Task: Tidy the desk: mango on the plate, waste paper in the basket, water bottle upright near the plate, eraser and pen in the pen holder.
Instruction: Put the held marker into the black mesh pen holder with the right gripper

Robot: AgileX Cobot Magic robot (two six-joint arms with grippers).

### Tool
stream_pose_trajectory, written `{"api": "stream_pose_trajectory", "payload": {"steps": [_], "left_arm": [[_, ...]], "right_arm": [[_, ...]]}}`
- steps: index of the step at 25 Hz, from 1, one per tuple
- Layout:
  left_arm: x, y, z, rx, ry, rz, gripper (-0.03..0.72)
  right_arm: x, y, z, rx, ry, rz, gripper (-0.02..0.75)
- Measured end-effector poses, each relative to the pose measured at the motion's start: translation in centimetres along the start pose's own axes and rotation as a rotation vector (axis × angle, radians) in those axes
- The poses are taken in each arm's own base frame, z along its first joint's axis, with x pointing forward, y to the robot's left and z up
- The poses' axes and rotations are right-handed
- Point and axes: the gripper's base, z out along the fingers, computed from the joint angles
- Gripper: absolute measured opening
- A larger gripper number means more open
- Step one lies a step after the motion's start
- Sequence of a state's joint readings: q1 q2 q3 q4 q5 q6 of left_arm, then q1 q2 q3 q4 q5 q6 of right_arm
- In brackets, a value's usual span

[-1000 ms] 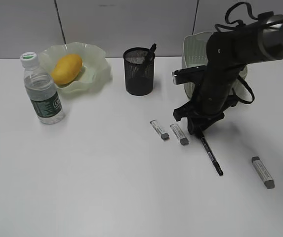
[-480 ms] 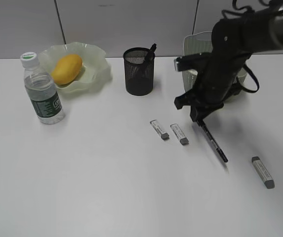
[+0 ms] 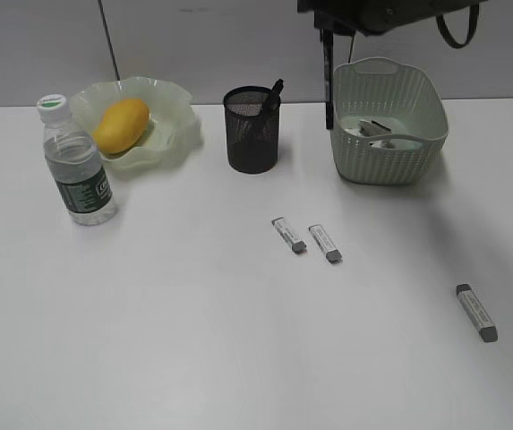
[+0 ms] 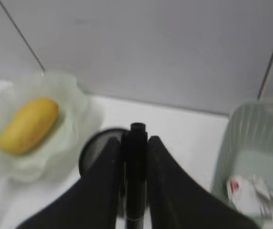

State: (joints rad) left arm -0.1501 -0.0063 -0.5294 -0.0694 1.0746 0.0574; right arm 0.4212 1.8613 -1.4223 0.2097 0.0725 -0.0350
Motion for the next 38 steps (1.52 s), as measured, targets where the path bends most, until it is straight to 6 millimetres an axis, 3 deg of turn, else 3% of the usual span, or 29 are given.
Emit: {"api": "stream_pose_trajectory", "payload": {"steps": [5, 10, 16, 25, 33, 35, 38], "left_arm": [[0.0, 0.0, 0.0, 0.0, 0.0, 0.0, 0.446], [0.0, 0.0, 0.0, 0.0, 0.0, 0.0, 0.446], [0.0, 0.0, 0.0, 0.0, 0.0, 0.0, 0.446], [0.0, 0.0, 0.0, 0.0, 0.0, 0.0, 0.446], [0.0, 0.0, 0.0, 0.0, 0.0, 0.0, 0.446], [0.0, 0.0, 0.0, 0.0, 0.0, 0.0, 0.446], [0.0, 0.0, 0.0, 0.0, 0.0, 0.0, 0.446]], "right_arm": [[-1.1, 3.0, 1.2, -0.06, -0.335, -0.132, 0.136], [-0.1, 3.4, 3.1, -0.088, -0.577, -0.186, 0.136], [3.0, 3.0, 5.8, -0.09, -0.542, -0.191, 0.137], [5.8, 2.7, 9.4, -0.095, -0.499, -0.211, 0.137], [8.1, 2.4, 11.0, -0.089, -0.419, -0.216, 0.137], [8.3, 2.4, 11.1, -0.093, -0.41, -0.224, 0.193], [8.3, 2.4, 11.1, -0.093, -0.414, -0.224, 0.38]]}}
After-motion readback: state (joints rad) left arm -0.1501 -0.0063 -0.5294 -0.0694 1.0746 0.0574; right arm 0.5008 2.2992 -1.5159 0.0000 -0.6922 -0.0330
